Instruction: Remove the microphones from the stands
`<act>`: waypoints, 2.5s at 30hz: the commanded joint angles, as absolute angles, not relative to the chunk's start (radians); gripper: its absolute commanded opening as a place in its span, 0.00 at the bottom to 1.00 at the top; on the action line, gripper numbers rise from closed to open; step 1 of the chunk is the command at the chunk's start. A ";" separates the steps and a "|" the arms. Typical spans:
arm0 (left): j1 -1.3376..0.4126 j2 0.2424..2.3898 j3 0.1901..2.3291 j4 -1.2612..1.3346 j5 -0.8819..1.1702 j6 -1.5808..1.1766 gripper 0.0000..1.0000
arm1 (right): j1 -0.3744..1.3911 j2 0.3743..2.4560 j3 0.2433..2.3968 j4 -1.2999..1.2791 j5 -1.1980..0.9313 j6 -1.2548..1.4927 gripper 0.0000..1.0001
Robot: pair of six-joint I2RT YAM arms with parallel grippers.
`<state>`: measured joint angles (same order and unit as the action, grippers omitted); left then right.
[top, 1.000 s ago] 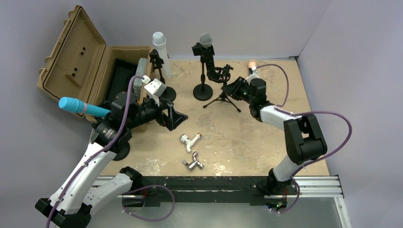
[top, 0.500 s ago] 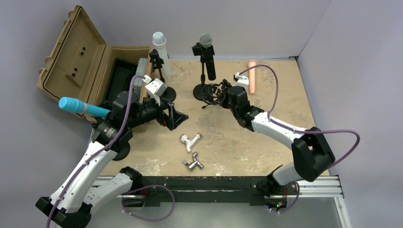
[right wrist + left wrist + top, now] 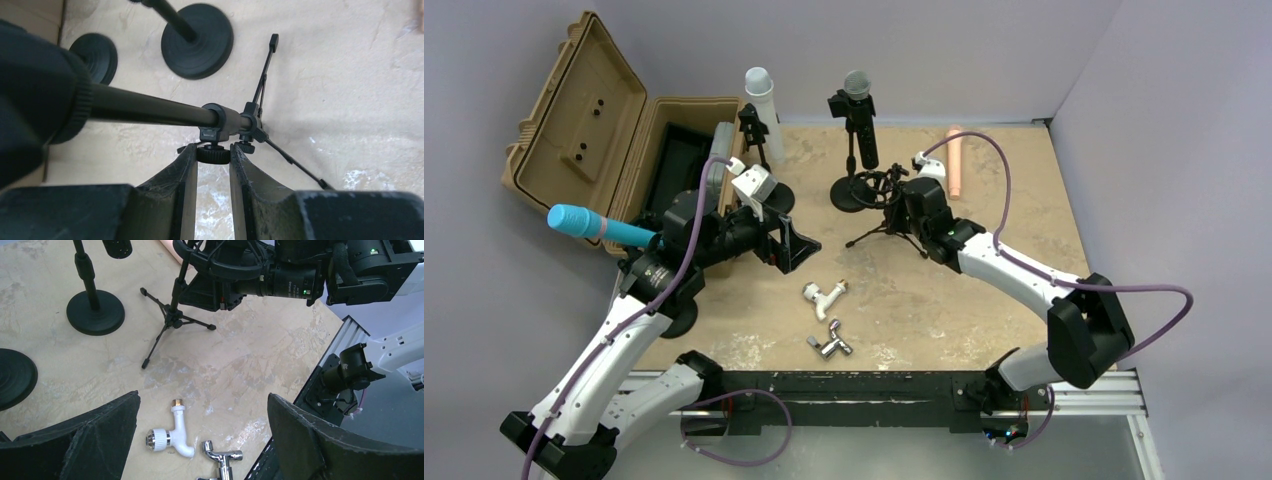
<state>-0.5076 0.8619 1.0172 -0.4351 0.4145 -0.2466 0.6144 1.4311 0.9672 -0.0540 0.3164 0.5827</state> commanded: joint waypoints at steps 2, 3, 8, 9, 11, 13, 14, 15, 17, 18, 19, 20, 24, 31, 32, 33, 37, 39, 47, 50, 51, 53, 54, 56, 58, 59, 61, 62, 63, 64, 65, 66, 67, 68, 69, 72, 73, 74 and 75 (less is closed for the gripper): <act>-0.514 0.859 1.063 -0.420 0.409 -0.234 0.95 | 0.605 1.385 1.014 -0.040 0.184 0.586 0.00; -0.515 0.860 1.063 -0.420 0.410 -0.235 0.95 | 0.600 1.385 1.012 -0.040 0.166 0.585 0.00; -0.516 0.857 1.065 -0.422 0.414 -0.235 0.95 | 0.582 1.399 0.986 -0.032 0.161 0.578 0.00; -0.515 0.855 1.065 -0.422 0.412 -0.234 0.95 | 0.582 1.402 0.984 -0.032 0.162 0.573 0.00; -0.517 0.853 1.065 -0.423 0.410 -0.233 0.95 | 0.582 1.402 0.980 -0.032 0.160 0.564 0.13; -0.516 0.854 1.065 -0.424 0.408 -0.232 0.95 | 0.582 1.391 0.980 -0.027 0.154 0.550 0.28; -0.517 0.853 1.065 -0.423 0.409 -0.232 0.95 | 0.582 1.382 0.979 -0.024 0.155 0.545 0.33; -0.516 0.852 1.065 -0.423 0.410 -0.233 0.95 | 0.583 1.372 0.979 -0.023 0.156 0.541 0.39; -0.516 0.853 1.066 -0.423 0.411 -0.233 0.95 | 0.576 1.352 0.973 -0.016 0.151 0.537 0.48; -0.516 0.854 1.066 -0.423 0.411 -0.233 0.95 | 0.562 1.342 0.965 -0.006 0.117 0.536 0.53; -0.517 0.854 1.066 -0.423 0.412 -0.233 0.95 | 0.537 1.331 0.946 0.019 0.064 0.536 0.59; -0.517 0.853 1.066 -0.423 0.413 -0.233 0.95 | 0.505 1.319 0.919 0.060 -0.007 0.541 0.64; -0.516 0.855 1.066 -0.423 0.414 -0.233 0.95 | 0.403 1.297 0.783 0.270 -0.310 0.610 0.68; -0.520 0.864 1.067 -0.424 0.412 -0.232 0.95 | 0.362 1.389 0.720 0.506 -0.557 0.763 0.62; -0.521 0.866 1.065 -0.426 0.410 -0.230 0.95 | 0.359 1.403 0.719 0.512 -0.571 0.772 0.60; -0.521 0.867 1.067 -0.429 0.406 -0.228 0.95 | 0.357 1.412 0.722 0.499 -0.569 0.769 0.60; -0.522 0.868 1.072 -0.438 0.400 -0.223 0.95 | 0.353 1.375 0.714 0.398 -0.462 0.696 0.63; -0.522 0.869 1.072 -0.437 0.407 -0.225 0.95 | 0.351 1.340 0.705 0.351 -0.401 0.654 0.64; -0.524 0.872 1.072 -0.431 0.421 -0.233 0.95 | 0.351 1.278 0.688 0.278 -0.169 0.554 0.60; -0.524 0.872 1.071 -0.431 0.414 -0.232 0.95 | 0.351 1.306 0.681 0.260 -0.094 0.528 0.50; -0.524 0.873 1.071 -0.432 0.413 -0.231 0.95 | 0.351 1.315 0.681 0.252 -0.074 0.522 0.50; -0.524 0.874 1.071 -0.433 0.411 -0.230 0.95 | 0.351 1.326 0.675 0.242 -0.057 0.514 0.51; -0.524 0.874 1.071 -0.433 0.412 -0.230 0.95 | 0.351 1.331 0.673 0.237 -0.053 0.509 0.52; -0.524 0.877 1.071 -0.433 0.415 -0.232 0.95 | 0.350 1.347 0.667 0.235 -0.073 0.486 0.63; -0.526 0.881 1.071 -0.431 0.420 -0.233 0.95 | 0.351 1.389 0.662 0.263 -0.127 0.449 0.68; -0.526 0.882 1.071 -0.431 0.421 -0.233 0.95 | 0.352 1.418 0.661 0.280 -0.150 0.434 0.69; -0.526 0.885 1.071 -0.431 0.423 -0.233 0.95 | 0.353 1.483 0.667 0.301 -0.176 0.415 0.69; -0.526 0.887 1.071 -0.430 0.421 -0.233 0.95 | 0.354 1.510 0.668 0.316 -0.182 0.408 0.68; -0.525 0.888 1.071 -0.432 0.417 -0.232 0.95 | 0.354 1.536 0.672 0.324 -0.181 0.405 0.68; -0.527 0.887 1.069 -0.433 0.414 -0.230 0.95 | 0.356 1.555 0.685 0.317 -0.174 0.403 0.67; -0.527 0.887 1.069 -0.433 0.411 -0.230 0.95 | 0.366 1.564 0.698 0.313 -0.163 0.399 0.67; -0.528 0.888 1.070 -0.434 0.411 -0.230 0.95 | 0.378 1.569 0.708 0.311 -0.140 0.396 0.66; -0.528 0.889 1.070 -0.433 0.412 -0.230 0.95 | 0.392 1.575 0.720 0.303 -0.117 0.400 0.65; -0.528 0.890 1.069 -0.433 0.413 -0.230 0.95 | 0.397 1.583 0.729 0.294 -0.100 0.403 0.62; -0.527 0.891 1.070 -0.433 0.412 -0.229 0.95 | 0.400 1.592 0.734 0.288 -0.092 0.406 0.56; -0.529 0.891 1.071 -0.436 0.410 -0.228 0.95 | 0.400 1.621 0.736 0.282 -0.076 0.421 0.41; -0.528 0.890 1.071 -0.436 0.410 -0.228 0.95 | 0.400 1.628 0.740 0.278 -0.067 0.427 0.38; -0.528 0.890 1.071 -0.436 0.411 -0.229 0.95 | 0.400 1.632 0.744 0.269 -0.055 0.431 0.36; -0.528 0.891 1.071 -0.434 0.411 -0.229 0.95 | 0.400 1.632 0.746 0.263 -0.043 0.438 0.33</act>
<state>-0.5198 0.8906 1.0302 -0.4469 0.4110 -0.2424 0.3992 1.6215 0.7094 0.2626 -0.1123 0.4278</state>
